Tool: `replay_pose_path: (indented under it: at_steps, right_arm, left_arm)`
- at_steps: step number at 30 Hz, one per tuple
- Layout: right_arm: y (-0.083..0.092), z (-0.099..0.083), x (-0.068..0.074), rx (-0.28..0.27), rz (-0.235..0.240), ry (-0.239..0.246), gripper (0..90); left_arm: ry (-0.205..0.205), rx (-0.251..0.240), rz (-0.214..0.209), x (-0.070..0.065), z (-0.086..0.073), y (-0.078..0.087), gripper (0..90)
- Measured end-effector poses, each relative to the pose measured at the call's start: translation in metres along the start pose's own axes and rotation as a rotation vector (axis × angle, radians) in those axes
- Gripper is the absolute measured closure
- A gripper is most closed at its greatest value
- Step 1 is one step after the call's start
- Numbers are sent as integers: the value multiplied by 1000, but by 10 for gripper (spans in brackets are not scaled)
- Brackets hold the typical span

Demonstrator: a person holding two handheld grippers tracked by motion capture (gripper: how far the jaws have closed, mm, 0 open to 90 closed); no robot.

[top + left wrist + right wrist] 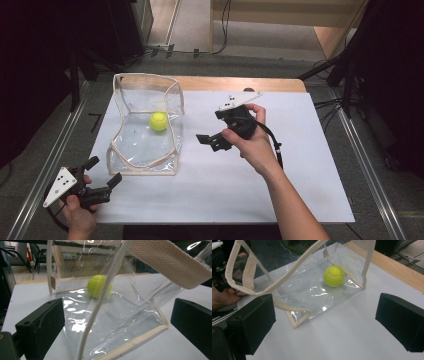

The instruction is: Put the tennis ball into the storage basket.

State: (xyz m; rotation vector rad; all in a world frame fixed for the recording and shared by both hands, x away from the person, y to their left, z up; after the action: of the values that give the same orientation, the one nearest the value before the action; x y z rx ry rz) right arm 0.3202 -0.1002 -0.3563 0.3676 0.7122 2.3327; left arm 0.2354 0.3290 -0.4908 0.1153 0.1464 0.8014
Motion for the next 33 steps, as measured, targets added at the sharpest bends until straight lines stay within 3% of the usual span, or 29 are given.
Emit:
replay_pose_path:
  at_steps: [15,28,33]
  right_arm:
    - [8,-35,-15,-9,-68,-21,11]
    - [10,-65,-23,-24,-109,-32,11]
    - [11,-78,-26,-34,-113,-57,11]
  left_arm:
    - [-2,2,2,0,0,0,0]
    - [-4,3,0,-1,0,-1,0]
    - [-5,3,-2,-1,0,0,0]
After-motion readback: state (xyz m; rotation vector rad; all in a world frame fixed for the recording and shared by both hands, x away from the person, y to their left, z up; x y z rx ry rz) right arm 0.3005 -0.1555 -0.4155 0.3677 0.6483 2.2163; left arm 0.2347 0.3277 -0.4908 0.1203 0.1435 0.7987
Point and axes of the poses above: each handheld gripper's, and its own axes: y roughly backward along the jaws, z roughly out of its top, x roughly to its left, the point moved 1 cm from there along -y, roughly forward along the jaws, and after that the axes turned 7 degrees about -z, right-handed, at the moved point
